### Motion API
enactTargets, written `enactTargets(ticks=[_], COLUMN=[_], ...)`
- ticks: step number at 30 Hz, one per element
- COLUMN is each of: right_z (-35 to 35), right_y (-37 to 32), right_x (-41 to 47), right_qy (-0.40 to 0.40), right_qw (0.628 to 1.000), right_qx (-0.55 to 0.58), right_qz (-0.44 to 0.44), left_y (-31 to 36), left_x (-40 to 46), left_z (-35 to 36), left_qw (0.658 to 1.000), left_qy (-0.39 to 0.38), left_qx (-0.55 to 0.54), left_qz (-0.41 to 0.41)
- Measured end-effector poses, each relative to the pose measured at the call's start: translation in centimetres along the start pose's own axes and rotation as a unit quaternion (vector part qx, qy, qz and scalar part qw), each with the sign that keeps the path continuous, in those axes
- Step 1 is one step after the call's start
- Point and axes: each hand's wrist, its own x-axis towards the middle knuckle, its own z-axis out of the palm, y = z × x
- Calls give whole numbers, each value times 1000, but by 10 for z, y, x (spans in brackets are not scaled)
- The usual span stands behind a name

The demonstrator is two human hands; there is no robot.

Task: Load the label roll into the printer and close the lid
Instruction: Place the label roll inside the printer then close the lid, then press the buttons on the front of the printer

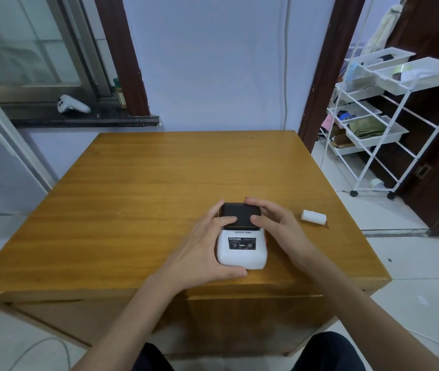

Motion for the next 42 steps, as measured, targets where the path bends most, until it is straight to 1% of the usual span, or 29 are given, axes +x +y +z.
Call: enactTargets(ticks=[9, 16, 22, 25, 29, 35, 39, 42], right_z=[-3, -8, -11, -9, -2, -1, -1, -1], right_y=[6, 9, 12, 10, 11, 17, 16, 14], right_x=[3, 8, 9, 5, -6, -20, -21, -19], right_qy=[2, -17, -30, -35, -23, -36, -45, -50], right_qw=[1000, 999, 996, 996, 991, 989, 987, 990], right_qx=[9, -25, -72, -74, -127, -139, -149, -126], right_qz=[-9, -27, -52, -39, -36, -37, -31, -26], left_y=[-4, -6, -5, -2, 2, -1, -3, -4], left_x=[2, 3, 4, 2, 2, 5, 6, 6], left_z=[1, 1, 2, 1, 2, 2, 3, 3], left_qw=[999, 998, 999, 999, 999, 998, 992, 989], left_qy=[-11, 8, 4, 10, 10, 12, 33, 38], left_qx=[-42, -60, -41, -46, -37, -47, -102, -120], left_qz=[-25, -2, 10, -3, -26, -39, -61, -74])
